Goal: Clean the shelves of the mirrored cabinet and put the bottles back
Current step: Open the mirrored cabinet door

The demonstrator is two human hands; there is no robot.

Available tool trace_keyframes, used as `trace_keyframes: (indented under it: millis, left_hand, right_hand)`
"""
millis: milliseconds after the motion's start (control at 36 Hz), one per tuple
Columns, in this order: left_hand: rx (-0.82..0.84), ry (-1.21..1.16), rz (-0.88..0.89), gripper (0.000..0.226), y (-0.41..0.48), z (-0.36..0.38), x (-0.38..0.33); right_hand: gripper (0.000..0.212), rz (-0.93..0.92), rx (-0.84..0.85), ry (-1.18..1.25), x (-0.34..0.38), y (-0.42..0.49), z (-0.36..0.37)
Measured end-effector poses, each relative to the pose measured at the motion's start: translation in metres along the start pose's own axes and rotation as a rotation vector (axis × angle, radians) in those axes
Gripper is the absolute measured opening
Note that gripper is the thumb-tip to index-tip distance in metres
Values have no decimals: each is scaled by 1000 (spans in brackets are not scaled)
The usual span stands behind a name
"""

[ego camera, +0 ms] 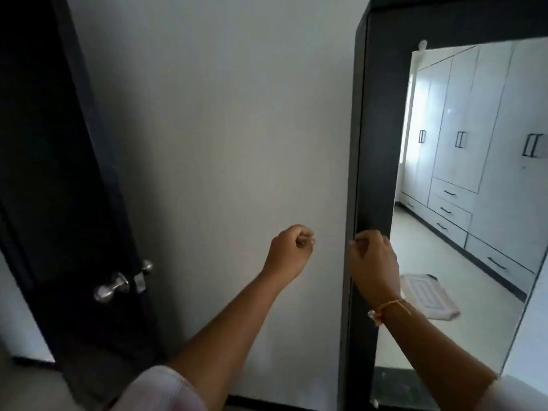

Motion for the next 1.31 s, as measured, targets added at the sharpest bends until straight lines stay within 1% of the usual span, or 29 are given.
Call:
trace_keyframes:
  millis: [83,194,278,361,472,583,694,778,889,944,1000,1056,1194,1306]
  left_hand:
    - [74,-34,-79,15,-6,32,17]
    - [167,-76,-139,20,-15,71,26]
    - [207,-87,-157,29,-17,89,26]
    - [227,-92,-182,37,-18,101,25]
    - [231,-86,-192,37,-21,110,26]
    - [222,-66,-199,41,-27,112,29]
    - [238,-79,-182,41,-41,114,33]
    - [281,-144,-172,39,-56,115,32]
    - [338,-208,-171,39,-74,122,37]
    - [336,-238,-185,36,-86,124,37]
    - [320,-255,-163,34,-99,125,33]
    - [301,-239,-139,36,-110,125,29]
    - [275,-214,-110,31,-145,133,12]
    - [265,-314,-152,27,-175,143,-6]
  right_hand:
    - [23,76,-34,-103,-29,-3,-3]
    - [18,100,70,-182,-56,1,8]
    - [18,132,47,-182,-62,5,9]
    - [12,190,43,-172,-70,3,10]
    - [12,240,108,-155,-78,-3,12]
    - [10,221,122,-164,-80,-11,12]
    - [9,210,114,-222,-76,-24,2]
    - [8,190,61,-224,-73,-38,-7]
    - [10,231,47,-218,-73,-60,-21]
    - [7,232,30,-230,-70,-72,-32]
    - [6,224,23,-231,-67,-85,-43]
    - [10,189,14,-236,-61,-98,-55]
    - [31,120,-1,-303,-47,-130,-83]
    - [40,143,-50,-308,-53,-149,-104]
Point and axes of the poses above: each hand's wrist, its own y-axis towards the middle knuckle, its own z-axis out of the palm, x = y × z, the point moved 4 cm from there along y, towards the middle knuckle, and after that the axes turned 3 degrees about -y, right-handed, at the moved point
